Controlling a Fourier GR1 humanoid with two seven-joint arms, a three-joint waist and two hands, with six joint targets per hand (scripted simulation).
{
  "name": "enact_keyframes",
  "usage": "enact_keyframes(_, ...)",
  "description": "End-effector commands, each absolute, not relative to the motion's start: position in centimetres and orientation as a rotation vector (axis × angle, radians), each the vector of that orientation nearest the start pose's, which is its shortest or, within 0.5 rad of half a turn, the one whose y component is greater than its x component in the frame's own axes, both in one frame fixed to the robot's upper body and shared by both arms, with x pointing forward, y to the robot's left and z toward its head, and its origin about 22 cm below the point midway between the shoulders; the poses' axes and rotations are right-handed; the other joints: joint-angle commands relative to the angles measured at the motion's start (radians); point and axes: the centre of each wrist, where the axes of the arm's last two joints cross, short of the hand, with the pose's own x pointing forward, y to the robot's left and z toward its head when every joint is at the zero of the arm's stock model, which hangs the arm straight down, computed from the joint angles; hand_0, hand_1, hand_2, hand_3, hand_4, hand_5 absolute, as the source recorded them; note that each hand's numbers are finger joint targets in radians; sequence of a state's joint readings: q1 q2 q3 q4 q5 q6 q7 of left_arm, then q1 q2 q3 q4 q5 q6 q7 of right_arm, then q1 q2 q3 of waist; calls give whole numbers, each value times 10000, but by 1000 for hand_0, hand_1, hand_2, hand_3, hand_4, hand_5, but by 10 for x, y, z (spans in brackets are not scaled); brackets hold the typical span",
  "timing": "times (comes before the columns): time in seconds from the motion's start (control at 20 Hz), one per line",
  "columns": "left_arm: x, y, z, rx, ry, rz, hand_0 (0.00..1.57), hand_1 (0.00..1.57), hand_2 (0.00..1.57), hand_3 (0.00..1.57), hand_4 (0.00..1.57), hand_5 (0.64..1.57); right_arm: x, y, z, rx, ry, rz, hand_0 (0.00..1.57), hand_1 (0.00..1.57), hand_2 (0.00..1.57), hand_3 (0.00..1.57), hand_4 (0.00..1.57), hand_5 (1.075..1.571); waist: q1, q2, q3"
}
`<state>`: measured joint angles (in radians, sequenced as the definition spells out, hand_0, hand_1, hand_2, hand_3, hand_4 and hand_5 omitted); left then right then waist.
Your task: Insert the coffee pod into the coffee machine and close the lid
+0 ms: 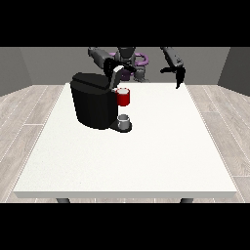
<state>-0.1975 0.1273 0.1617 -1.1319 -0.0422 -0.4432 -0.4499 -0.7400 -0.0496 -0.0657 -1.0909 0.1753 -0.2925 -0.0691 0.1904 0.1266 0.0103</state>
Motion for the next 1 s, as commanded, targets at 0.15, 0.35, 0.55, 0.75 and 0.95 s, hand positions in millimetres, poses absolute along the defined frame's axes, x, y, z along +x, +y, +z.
enact_keyframes(0.15,292,273,-47,-3255,-17713,-2883,0,0,0,0,355,1571,409,-120,159,-3481,-20448,3420,0,0,0,0,444,1571,643,662,-113)
enact_keyframes(0.35,290,305,-49,-2800,-17287,-2622,0,0,0,0,319,1571,403,-92,156,-2256,-20639,3713,0,0,0,0,352,1571,310,495,-106)
enact_keyframes(0.55,282,317,-52,-3034,-17116,-2622,0,0,0,0,363,1571,398,-86,138,-1885,-20520,4374,0,0,0,0,385,1571,409,56,-105)
enact_keyframes(0.75,277,284,-65,-3112,-17078,-2519,0,0,0,0,354,1571,396,-82,126,-1227,-20177,4562,0,0,0,0,474,1571,485,-139,-103)
enact_keyframes(0.95,281,281,-67,-3221,-16960,-2285,0,0,0,0,353,1571,370,-71,84,-61,-19880,6328,0,0,0,0,527,1571,221,-338,-102)
